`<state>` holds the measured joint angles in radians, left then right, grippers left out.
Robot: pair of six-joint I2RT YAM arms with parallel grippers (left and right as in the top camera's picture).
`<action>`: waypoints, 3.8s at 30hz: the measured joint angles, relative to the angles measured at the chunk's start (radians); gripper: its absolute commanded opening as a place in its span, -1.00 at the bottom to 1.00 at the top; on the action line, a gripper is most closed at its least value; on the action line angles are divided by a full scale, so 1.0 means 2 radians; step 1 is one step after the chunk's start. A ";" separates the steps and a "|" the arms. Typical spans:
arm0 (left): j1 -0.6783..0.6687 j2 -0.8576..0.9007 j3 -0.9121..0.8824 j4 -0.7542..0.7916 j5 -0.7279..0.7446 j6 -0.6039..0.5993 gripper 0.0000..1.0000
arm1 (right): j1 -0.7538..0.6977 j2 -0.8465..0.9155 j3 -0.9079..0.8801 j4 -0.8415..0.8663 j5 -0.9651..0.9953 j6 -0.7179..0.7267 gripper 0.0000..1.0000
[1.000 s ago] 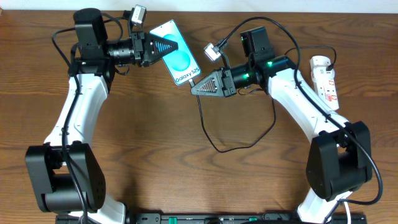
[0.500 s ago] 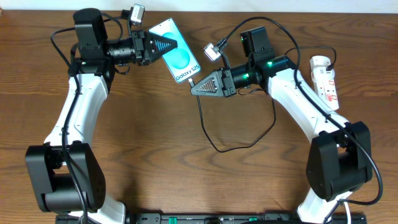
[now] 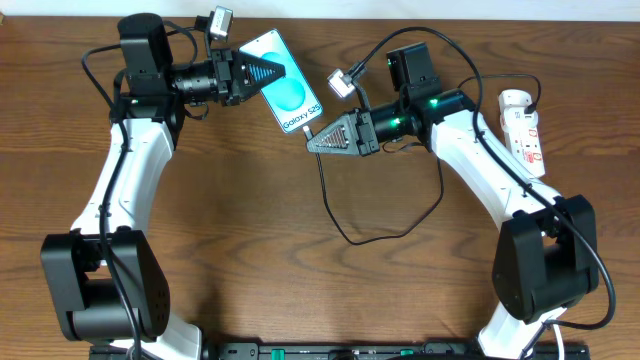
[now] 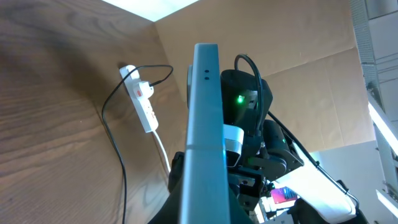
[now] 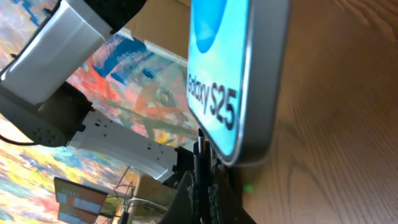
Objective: Plug charger to phone and switch on socket
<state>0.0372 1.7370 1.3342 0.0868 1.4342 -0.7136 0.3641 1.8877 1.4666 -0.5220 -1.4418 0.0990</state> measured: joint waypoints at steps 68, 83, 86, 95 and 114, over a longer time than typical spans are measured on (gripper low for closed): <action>0.001 0.000 0.000 0.001 0.005 -0.011 -0.85 | 0.000 0.000 0.000 0.021 -0.001 0.012 -0.97; 0.001 0.000 0.000 0.002 0.013 -0.011 -0.85 | 0.000 0.000 0.000 0.021 -0.003 0.012 -0.97; 0.001 0.000 0.000 0.002 0.013 -0.011 -0.86 | 0.000 0.000 0.000 0.021 -0.003 0.012 -0.97; 0.004 0.000 0.000 0.004 0.013 -0.010 -0.87 | 0.000 0.000 -0.001 0.040 -0.002 0.027 -0.97; 0.007 0.000 0.000 0.007 0.017 0.019 -0.86 | 0.000 0.000 -0.004 0.064 -0.002 0.069 -0.97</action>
<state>0.0505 1.7370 1.3342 0.1017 1.4685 -0.6750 0.3637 1.8881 1.4582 -0.3950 -1.4456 0.2363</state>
